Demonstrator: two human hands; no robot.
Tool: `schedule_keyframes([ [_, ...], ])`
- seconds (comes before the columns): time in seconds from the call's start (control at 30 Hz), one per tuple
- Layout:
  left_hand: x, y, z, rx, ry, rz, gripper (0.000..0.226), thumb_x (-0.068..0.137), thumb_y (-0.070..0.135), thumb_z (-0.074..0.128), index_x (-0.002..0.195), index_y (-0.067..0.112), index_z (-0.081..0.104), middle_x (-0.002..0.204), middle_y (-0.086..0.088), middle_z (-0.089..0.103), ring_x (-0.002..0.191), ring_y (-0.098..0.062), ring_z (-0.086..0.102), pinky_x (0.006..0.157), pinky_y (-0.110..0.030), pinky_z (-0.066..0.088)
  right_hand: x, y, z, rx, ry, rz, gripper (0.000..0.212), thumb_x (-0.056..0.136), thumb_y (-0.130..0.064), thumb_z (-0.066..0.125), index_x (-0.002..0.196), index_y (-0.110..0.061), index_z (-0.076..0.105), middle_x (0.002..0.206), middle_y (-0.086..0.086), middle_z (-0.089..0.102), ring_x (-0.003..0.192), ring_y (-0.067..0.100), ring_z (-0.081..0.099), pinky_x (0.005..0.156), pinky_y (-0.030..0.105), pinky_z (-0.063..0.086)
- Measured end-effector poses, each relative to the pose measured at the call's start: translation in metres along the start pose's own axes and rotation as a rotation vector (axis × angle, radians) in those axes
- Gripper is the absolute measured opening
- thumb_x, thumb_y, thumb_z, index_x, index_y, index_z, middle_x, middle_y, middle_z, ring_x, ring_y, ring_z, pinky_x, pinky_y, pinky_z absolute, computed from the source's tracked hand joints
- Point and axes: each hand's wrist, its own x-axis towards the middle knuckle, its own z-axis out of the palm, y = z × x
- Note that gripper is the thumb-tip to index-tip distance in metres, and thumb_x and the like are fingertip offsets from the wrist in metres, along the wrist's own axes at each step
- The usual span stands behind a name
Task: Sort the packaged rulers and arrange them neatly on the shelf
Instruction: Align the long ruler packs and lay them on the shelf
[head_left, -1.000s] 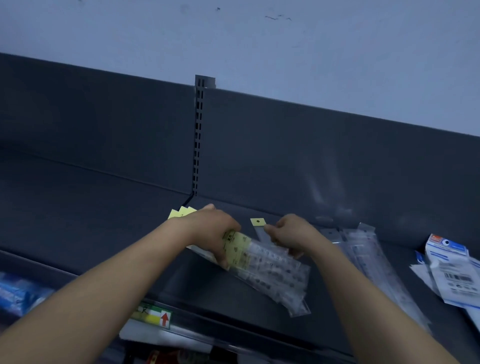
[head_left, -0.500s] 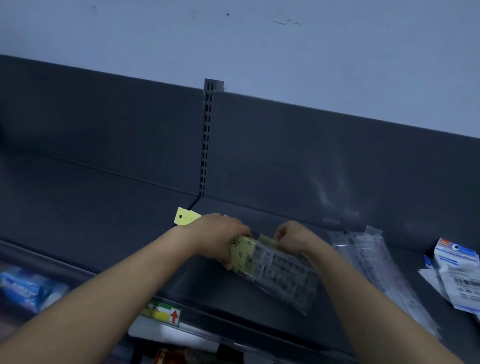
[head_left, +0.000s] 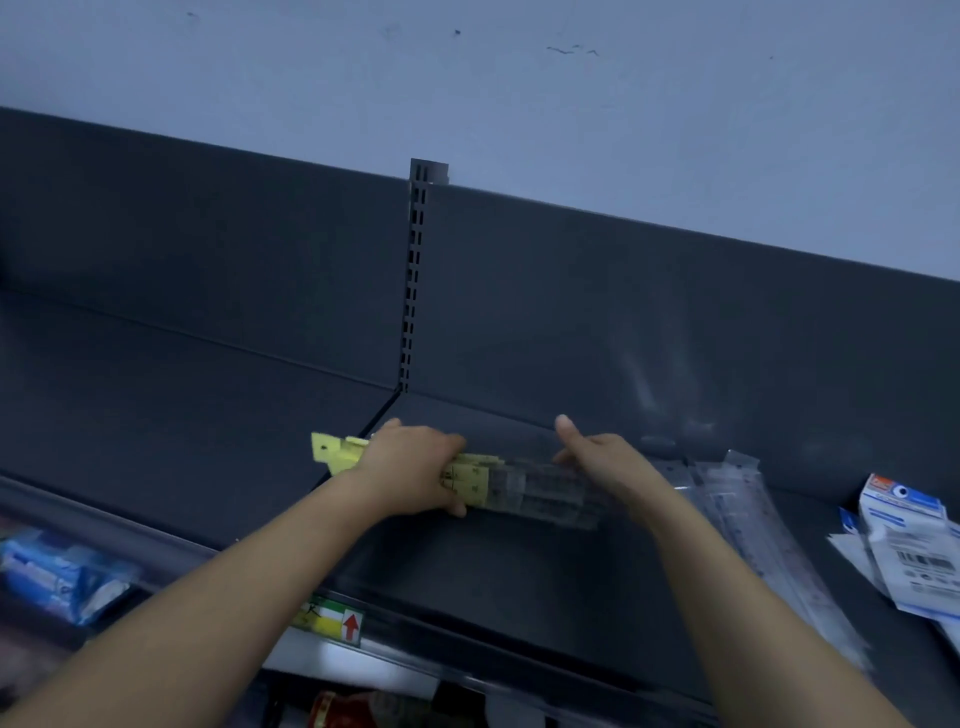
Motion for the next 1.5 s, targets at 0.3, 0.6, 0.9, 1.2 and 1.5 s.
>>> schedule_keyframes([
  [0.3, -0.005, 0.003, 0.013, -0.053, 0.101, 0.022, 0.069, 0.075, 0.075, 0.053, 0.121, 0.024, 0.045, 0.114, 0.008, 0.055, 0.112, -0.016, 0.052, 0.091, -0.034, 0.031, 0.003, 0.017, 0.033, 0.447, 0.216, -0.161, 0.012, 0.087, -0.025, 0.071, 0.086, -0.014, 0.068, 0.086, -0.002, 0.067, 0.084, 0.011, 0.061, 0.070, 0.017, 0.046],
  [0.6, -0.010, 0.002, 0.014, -0.024, 0.132, 0.060, 0.078, 0.077, 0.078, 0.046, 0.135, 0.028, 0.039, 0.121, 0.009, 0.050, 0.117, -0.013, 0.047, 0.101, -0.033, 0.027, 0.011, 0.021, 0.040, 0.614, 0.332, -0.098, 0.015, 0.089, -0.007, 0.062, 0.098, -0.019, 0.059, 0.087, 0.003, 0.072, 0.087, 0.017, 0.066, 0.081, 0.029, 0.051],
  [0.9, -0.010, 0.009, 0.018, -0.006, 0.256, 0.146, 0.061, 0.086, 0.066, 0.040, 0.128, 0.023, 0.046, 0.117, 0.005, 0.051, 0.113, -0.016, 0.049, 0.094, -0.032, 0.030, 0.009, 0.019, 0.051, 0.581, 0.342, -0.143, 0.013, 0.093, -0.006, 0.056, 0.096, -0.018, 0.059, 0.087, 0.003, 0.069, 0.083, 0.014, 0.065, 0.077, 0.023, 0.049],
  [1.2, -0.010, -0.005, 0.020, -0.055, 0.073, 0.047, 0.055, 0.087, 0.062, 0.049, 0.129, 0.026, 0.043, 0.122, 0.008, 0.053, 0.118, -0.016, 0.049, 0.095, -0.033, 0.035, 0.007, 0.023, 0.055, 0.469, 0.238, -0.102, 0.009, 0.097, -0.014, 0.053, 0.101, -0.016, 0.062, 0.089, -0.008, 0.058, 0.080, 0.002, 0.052, 0.067, 0.014, 0.041],
  [1.5, -0.035, -0.045, -0.008, -0.011, -0.125, -0.214, 0.068, 0.060, 0.081, 0.060, 0.111, 0.036, 0.055, 0.106, 0.014, 0.058, 0.108, -0.012, 0.053, 0.103, -0.046, 0.024, 0.006, 0.028, 0.057, 0.457, 0.252, -0.051, 0.015, 0.093, -0.006, 0.052, 0.101, -0.014, 0.061, 0.091, -0.008, 0.057, 0.079, 0.003, 0.052, 0.063, 0.015, 0.040],
])
